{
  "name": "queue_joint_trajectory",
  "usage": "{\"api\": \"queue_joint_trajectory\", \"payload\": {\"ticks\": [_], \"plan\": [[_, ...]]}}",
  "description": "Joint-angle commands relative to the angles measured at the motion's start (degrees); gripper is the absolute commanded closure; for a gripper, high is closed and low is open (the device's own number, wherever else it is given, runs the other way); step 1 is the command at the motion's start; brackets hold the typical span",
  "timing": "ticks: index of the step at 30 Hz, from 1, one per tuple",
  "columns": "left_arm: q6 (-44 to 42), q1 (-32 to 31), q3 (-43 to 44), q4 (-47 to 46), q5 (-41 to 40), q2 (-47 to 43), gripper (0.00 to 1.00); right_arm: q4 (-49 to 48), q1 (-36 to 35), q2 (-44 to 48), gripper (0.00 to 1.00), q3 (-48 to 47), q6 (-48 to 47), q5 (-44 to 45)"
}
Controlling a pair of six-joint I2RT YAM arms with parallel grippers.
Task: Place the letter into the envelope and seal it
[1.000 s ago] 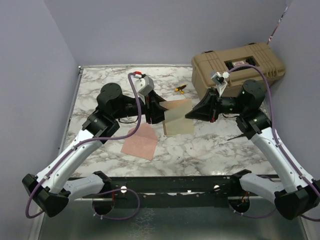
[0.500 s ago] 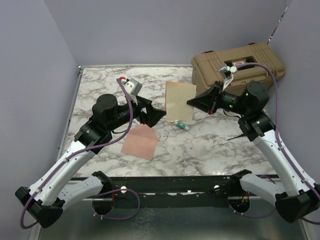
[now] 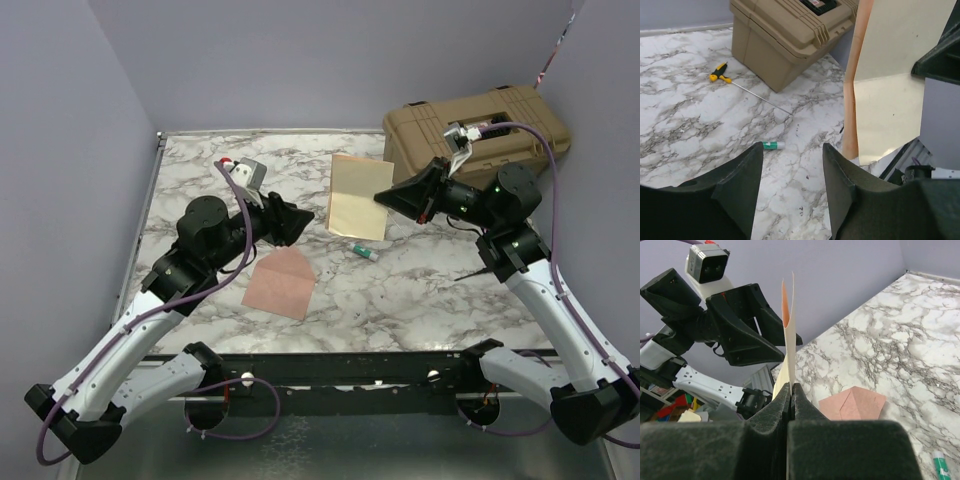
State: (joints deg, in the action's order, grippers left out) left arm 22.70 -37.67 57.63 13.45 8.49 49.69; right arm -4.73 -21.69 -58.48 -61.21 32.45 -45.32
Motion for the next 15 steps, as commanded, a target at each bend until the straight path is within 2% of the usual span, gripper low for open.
{"api": "queue_joint_trajectory", "payload": {"ticks": [1, 2, 3, 5, 7, 11, 13, 14, 15], "plan": [[-0.8, 0.1, 2.9, 2.2, -5.8, -0.5, 0.39, -2.5, -0.3, 0.2, 1.00, -0.1, 1.8, 1.2], [-0.4, 0.1, 3.1, 1.9, -4.3, -0.2, 0.25, -2.8, -0.3, -0.1, 0.99, -0.2, 2.1, 0.5], [0.0, 0.1, 3.2, 1.3, -2.2, 0.2, 0.16, -3.1, -0.3, -0.4, 0.99, -0.4, 2.4, -0.2], [1.0, 0.1, 3.0, -1.0, 2.6, 0.9, 0.08, -4.4, -0.3, -0.9, 1.00, -0.5, 3.4, -1.7], [2.6, 0.1, 2.3, -4.0, 6.8, 1.6, 0.04, -6.4, -0.3, -1.3, 1.00, -0.4, 4.7, -3.7], [6.0, 0.1, 1.5, -8.6, 11.0, 3.3, 0.03, -11.1, -0.3, -1.5, 1.00, 0.6, 7.8, -7.1], [7.9, 0.1, 1.4, -10.1, 12.1, 4.0, 0.06, -12.6, -0.3, -1.4, 0.99, 1.1, 8.6, -8.1], [10.7, 0.1, 0.7, -13.0, 14.1, 4.3, 0.15, -13.1, -0.3, -1.2, 0.99, 1.8, 8.7, -8.2], [11.6, 0.1, 0.3, -13.2, 14.3, 4.2, 0.19, -13.2, -0.3, -1.1, 0.99, 2.1, 8.9, -8.3]]}}
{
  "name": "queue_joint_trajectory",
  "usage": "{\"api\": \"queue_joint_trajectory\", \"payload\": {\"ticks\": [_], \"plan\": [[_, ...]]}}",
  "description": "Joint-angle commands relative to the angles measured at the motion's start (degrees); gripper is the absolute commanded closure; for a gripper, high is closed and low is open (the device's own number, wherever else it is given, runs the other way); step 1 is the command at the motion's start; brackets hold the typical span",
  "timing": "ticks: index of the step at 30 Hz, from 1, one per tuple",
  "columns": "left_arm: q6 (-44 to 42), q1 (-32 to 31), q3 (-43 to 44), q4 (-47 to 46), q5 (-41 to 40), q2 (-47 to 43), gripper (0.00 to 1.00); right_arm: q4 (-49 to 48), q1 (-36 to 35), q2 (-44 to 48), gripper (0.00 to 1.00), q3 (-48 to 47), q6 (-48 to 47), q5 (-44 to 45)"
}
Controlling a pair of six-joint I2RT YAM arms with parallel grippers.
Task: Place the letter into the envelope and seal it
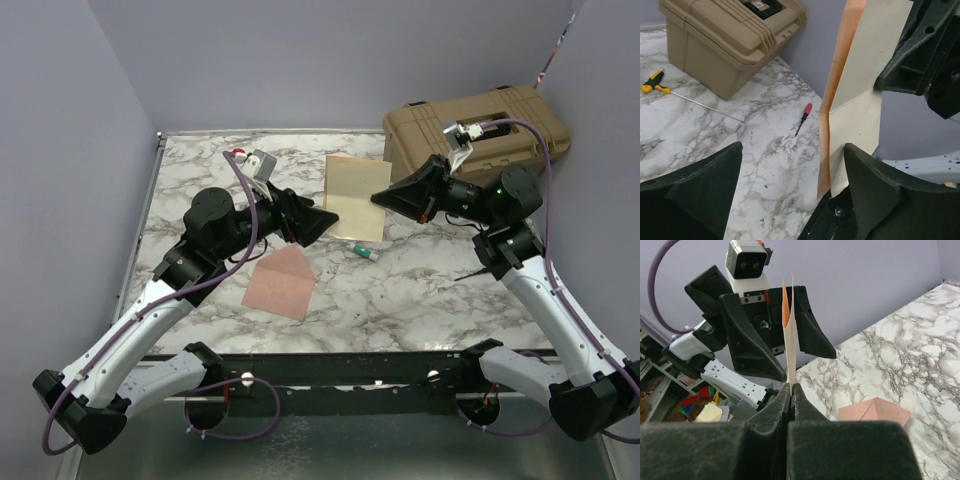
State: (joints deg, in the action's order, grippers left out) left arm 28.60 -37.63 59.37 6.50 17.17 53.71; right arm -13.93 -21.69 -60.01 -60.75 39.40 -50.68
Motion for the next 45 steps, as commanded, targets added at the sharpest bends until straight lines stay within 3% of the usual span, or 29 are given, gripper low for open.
{"api": "queue_joint_trajectory", "payload": {"ticks": [1, 7, 13, 17, 20, 21, 23, 26, 29, 35, 39, 45], "plan": [[6.8, 0.0, -1.9, -8.4, 5.9, 0.1, 0.24, -4.4, -0.3, 0.4, 1.00, 1.9, 2.2, -3.2], [11.7, 0.2, -3.6, -13.8, 10.8, 0.3, 0.55, -8.4, -0.3, -0.2, 1.00, 2.9, 6.5, -4.7], [11.9, 1.0, -4.7, -12.8, 13.0, -1.0, 0.69, -10.4, -0.3, 0.2, 1.00, 3.0, 7.3, -5.5], [13.8, 1.3, -5.6, -14.3, 12.7, -0.8, 1.00, -11.5, -0.3, 0.8, 0.99, 3.2, 7.1, -6.7], [13.8, 1.6, -5.7, -14.9, 12.7, -0.7, 1.00, -9.7, -0.3, 1.2, 0.97, 3.0, 5.2, -6.8], [13.3, 1.6, -5.7, -15.0, 12.8, -0.7, 1.00, -7.6, -0.3, 1.3, 0.89, 2.6, 4.1, -6.2], [11.6, 1.7, -5.7, -14.8, 13.1, -0.9, 1.00, -3.1, -0.3, 1.8, 0.62, 1.5, 2.1, -3.1], [8.5, 1.8, -5.4, -13.7, 12.4, -1.2, 1.00, 3.1, -0.3, 3.0, 0.35, 0.4, -0.1, 4.3], [5.0, 1.8, -5.1, -13.1, 11.9, -1.3, 1.00, 6.1, -0.3, 4.9, 0.19, 0.8, -0.3, 11.7], [-1.3, 1.9, -4.2, -11.5, 10.1, -0.8, 1.00, 5.3, -0.3, 10.2, 0.01, 3.6, 0.8, 22.2], [-6.6, 1.8, -4.2, -11.5, 15.0, -0.4, 1.00, 10.9, -0.3, 10.6, 0.00, 2.4, 6.4, 33.7], [-11.9, 1.8, -2.5, -10.6, 19.8, 1.0, 1.00, 22.0, -0.3, 2.0, 0.00, -5.0, 9.2, 32.1]]}}
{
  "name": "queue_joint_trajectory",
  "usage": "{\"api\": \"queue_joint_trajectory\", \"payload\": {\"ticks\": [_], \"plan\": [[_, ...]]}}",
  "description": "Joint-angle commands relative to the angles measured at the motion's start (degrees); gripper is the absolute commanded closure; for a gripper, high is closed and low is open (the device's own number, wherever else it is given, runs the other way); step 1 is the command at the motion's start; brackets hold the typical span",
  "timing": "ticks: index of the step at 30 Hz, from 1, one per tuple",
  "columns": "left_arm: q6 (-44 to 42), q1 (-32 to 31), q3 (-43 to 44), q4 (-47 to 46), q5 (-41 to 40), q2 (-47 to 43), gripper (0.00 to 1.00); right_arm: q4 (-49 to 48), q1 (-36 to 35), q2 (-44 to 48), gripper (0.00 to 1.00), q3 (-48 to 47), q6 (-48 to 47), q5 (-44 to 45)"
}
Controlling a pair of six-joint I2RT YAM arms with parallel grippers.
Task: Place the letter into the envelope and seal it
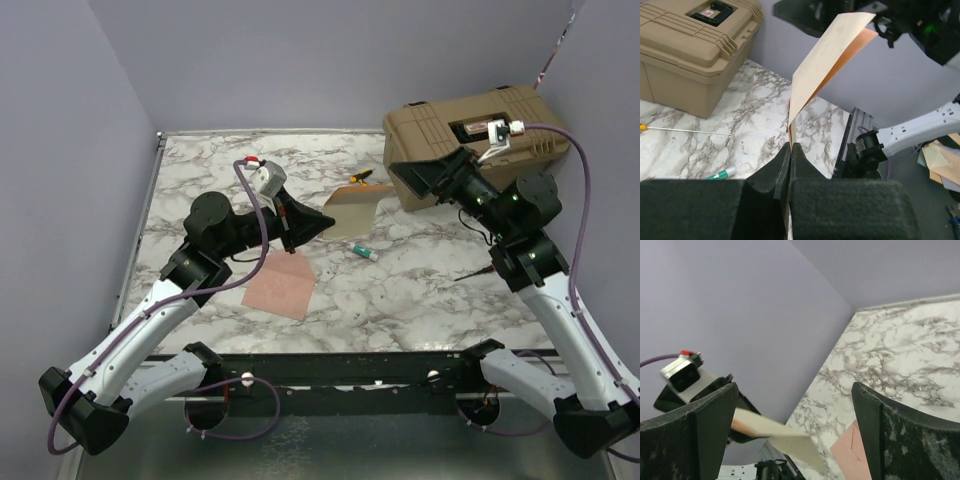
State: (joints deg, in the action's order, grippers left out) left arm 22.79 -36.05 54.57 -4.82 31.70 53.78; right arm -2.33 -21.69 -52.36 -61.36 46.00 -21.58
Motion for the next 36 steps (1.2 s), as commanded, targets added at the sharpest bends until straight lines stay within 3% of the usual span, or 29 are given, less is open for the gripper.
{"api": "queue_joint_trajectory", "payload": {"ticks": [1, 8, 17, 20, 24, 28, 32, 36], "plan": [[-6.4, 0.3, 2.6, 0.8, 5.0, 1.2, 1.00, 11.5, -0.3, -7.0, 0.00, -5.6, 2.0, 2.0], [-0.2, 0.3, 6.7, 0.5, -3.7, 4.7, 1.00, 14.5, -0.2, -10.8, 0.00, -6.3, 0.2, -11.7], [10.4, 0.3, 12.7, 1.0, 1.0, 8.3, 1.00, -7.7, -0.3, -1.9, 0.01, 9.3, 6.0, -22.7], [14.8, 0.3, 14.1, 0.5, 2.9, 9.0, 1.00, -10.9, -0.3, -1.0, 0.11, 10.4, 6.6, -22.9], [19.8, 0.3, 14.1, -0.8, 4.0, 9.4, 1.00, -18.9, -0.3, -0.4, 0.15, 12.6, 11.0, -23.7], [19.1, 0.3, 12.6, -1.5, 5.2, 9.1, 1.00, -22.6, -0.3, 0.8, 0.11, 13.4, 13.4, -21.6], [15.5, 0.3, 10.2, -2.0, 7.6, 7.9, 1.00, -12.2, -0.3, 6.6, 0.05, 13.5, 16.0, -3.7], [16.8, 0.3, 6.7, -10.0, 10.3, 7.0, 1.00, -17.5, -0.3, 9.6, 0.00, 16.0, 20.5, -2.9]]}}
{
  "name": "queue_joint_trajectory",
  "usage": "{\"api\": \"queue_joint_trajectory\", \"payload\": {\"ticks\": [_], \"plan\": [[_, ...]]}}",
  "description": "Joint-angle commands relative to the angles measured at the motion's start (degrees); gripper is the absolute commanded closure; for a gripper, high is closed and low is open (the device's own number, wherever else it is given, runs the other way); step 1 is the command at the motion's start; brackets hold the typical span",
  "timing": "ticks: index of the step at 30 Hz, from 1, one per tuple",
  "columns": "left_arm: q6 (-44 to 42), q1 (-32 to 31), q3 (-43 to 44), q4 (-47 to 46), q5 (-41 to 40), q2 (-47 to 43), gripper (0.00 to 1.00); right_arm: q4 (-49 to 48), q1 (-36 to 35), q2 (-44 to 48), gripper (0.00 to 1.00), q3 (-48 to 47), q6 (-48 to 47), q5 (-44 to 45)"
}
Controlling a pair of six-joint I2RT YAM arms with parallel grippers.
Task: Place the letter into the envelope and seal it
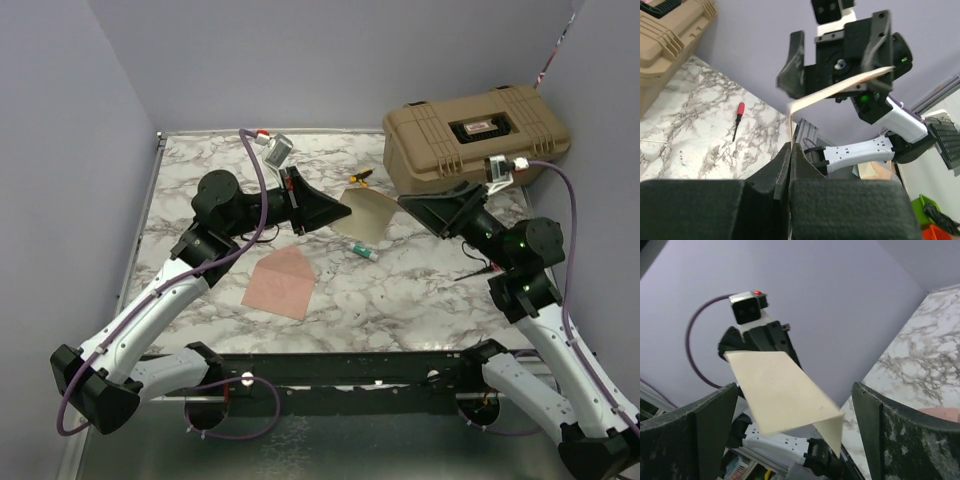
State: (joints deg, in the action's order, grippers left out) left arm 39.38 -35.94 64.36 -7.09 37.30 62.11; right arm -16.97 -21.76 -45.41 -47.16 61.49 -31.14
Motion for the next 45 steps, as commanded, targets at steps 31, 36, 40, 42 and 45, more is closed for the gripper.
{"api": "queue_joint_trajectory", "payload": {"ticks": [31, 36, 40, 42, 45], "plan": [[11.3, 0.2, -3.0, -15.3, 0.2, -1.1, 1.00, -15.7, -0.2, -3.7, 0.24, 4.7, 9.0, -14.1], [11.6, 0.2, -4.2, -15.5, -1.8, -1.6, 1.00, -19.3, -0.3, -4.8, 0.08, 4.8, 10.3, -17.0], [13.7, 0.2, -5.0, -17.7, -4.5, -1.7, 1.00, -18.9, -0.7, -6.1, 0.15, 3.8, 9.5, -19.9], [14.7, 0.2, -5.5, -18.8, -5.7, -1.9, 1.00, -18.1, -1.0, -6.2, 0.20, 3.5, 8.9, -20.3], [16.5, 0.2, -6.7, -21.1, -7.5, -2.2, 1.00, -17.5, -1.1, -6.4, 0.28, 3.6, 8.4, -19.8]]}}
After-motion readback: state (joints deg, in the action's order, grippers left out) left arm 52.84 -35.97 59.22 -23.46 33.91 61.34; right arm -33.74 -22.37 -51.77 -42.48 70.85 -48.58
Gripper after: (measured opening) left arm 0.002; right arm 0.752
